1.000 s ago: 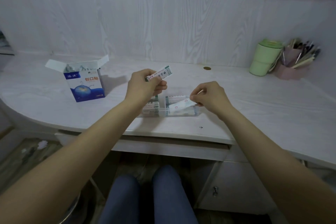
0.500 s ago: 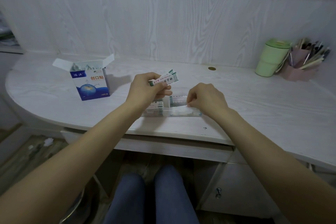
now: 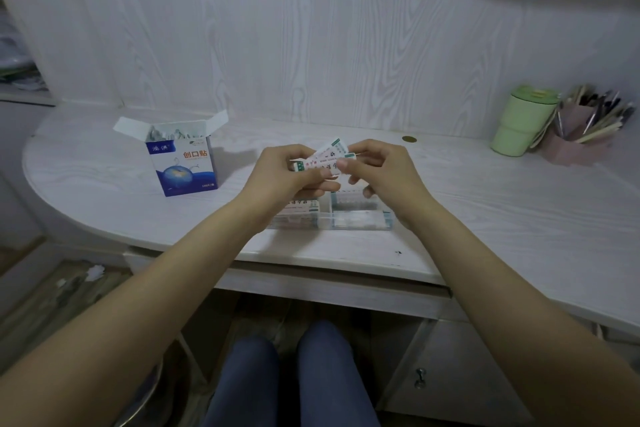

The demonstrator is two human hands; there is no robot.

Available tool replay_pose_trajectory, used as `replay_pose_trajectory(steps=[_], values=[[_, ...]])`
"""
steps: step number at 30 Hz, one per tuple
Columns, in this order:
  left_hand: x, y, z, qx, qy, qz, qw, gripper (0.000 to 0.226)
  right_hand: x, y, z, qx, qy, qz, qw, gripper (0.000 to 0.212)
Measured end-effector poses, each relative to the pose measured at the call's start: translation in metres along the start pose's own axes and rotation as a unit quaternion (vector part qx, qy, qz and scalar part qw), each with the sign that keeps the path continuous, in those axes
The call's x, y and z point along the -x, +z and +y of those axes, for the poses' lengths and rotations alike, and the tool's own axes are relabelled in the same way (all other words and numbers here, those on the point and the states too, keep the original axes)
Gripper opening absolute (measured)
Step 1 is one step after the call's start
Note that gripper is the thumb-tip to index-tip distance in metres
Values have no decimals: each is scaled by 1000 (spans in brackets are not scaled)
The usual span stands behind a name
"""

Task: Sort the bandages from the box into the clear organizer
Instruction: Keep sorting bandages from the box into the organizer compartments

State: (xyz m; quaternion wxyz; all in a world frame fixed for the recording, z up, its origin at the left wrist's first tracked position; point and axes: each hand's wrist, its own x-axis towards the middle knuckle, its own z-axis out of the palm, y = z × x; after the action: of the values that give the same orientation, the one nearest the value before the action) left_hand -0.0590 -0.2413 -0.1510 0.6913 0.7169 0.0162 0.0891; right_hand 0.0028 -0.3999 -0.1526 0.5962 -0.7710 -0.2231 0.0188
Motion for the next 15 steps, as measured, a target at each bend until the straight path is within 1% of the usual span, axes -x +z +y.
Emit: replay_pose_trajectory(steps=[2, 3, 6, 8, 10, 12, 15], values=[[1, -4, 1, -6, 0, -10, 1000, 8, -2, 8, -2, -13, -12, 11, 1000, 9], [2, -7, 1, -4, -2, -8, 1000, 10, -3, 11, -3, -16, -16, 15, 1000, 7], [2, -18, 3, -14, -7, 7, 1000, 17, -7, 19, -5, -8, -20, 19, 1000, 14], [2, -27, 3, -60, -4, 5, 998, 18, -9, 24, -6, 2, -27, 9, 1000, 21], [1, -34, 4, -134, 1, -9, 991, 18, -10, 29, -7, 18, -40, -8, 999, 24], [1, -40, 3, -186, 5, -18, 982, 14, -10, 34, -7, 32, -44, -12, 998, 19], [0, -47, -2, -207, -2, -6, 978, 11, -10, 39, -1, 59, -21, 11, 998, 10]])
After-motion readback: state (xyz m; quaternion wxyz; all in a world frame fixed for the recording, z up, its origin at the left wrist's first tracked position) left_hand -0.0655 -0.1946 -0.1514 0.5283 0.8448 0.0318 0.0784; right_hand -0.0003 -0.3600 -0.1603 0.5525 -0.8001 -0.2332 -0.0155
